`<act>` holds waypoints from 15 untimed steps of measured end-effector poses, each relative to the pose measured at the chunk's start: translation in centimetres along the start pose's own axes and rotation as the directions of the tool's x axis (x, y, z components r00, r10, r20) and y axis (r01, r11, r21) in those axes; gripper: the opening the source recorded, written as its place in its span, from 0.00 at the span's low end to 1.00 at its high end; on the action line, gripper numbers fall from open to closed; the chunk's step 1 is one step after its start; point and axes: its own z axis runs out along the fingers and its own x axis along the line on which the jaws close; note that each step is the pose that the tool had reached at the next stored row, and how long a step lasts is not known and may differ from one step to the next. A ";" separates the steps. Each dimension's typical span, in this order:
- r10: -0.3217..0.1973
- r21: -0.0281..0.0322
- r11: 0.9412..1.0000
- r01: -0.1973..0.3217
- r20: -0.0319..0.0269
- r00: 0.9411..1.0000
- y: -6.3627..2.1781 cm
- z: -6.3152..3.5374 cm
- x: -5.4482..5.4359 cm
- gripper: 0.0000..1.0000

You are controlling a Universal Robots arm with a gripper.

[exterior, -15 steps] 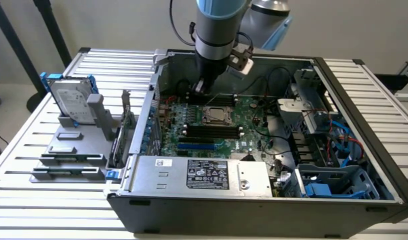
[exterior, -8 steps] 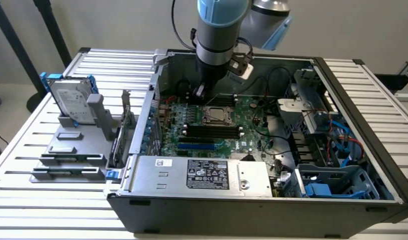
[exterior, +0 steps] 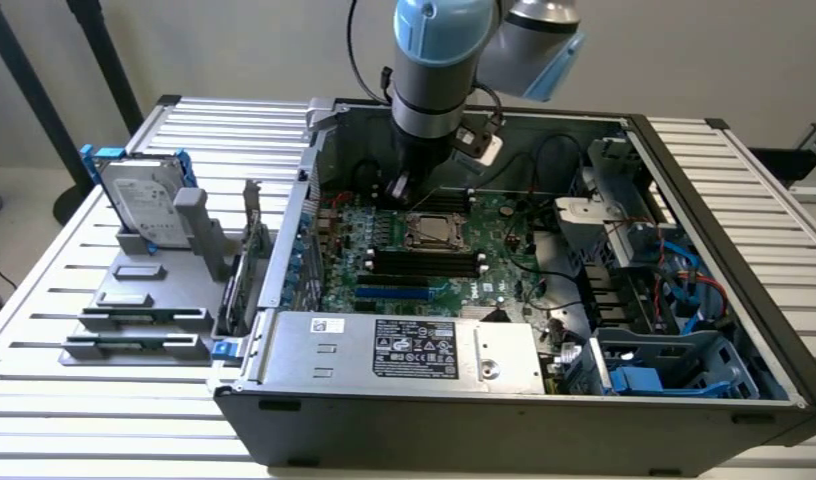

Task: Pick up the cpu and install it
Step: 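Install the first cpu locking lever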

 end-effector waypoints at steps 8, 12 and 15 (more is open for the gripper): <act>0.018 -0.017 1.000 -0.018 0.019 1.000 -0.24 0.86 -0.2 0.11; 0.028 -0.024 0.999 -0.027 0.025 0.999 -0.29 1.25 -0.3 0.11; 0.034 -0.025 0.999 -0.033 0.029 0.999 -0.30 1.39 -0.3 0.11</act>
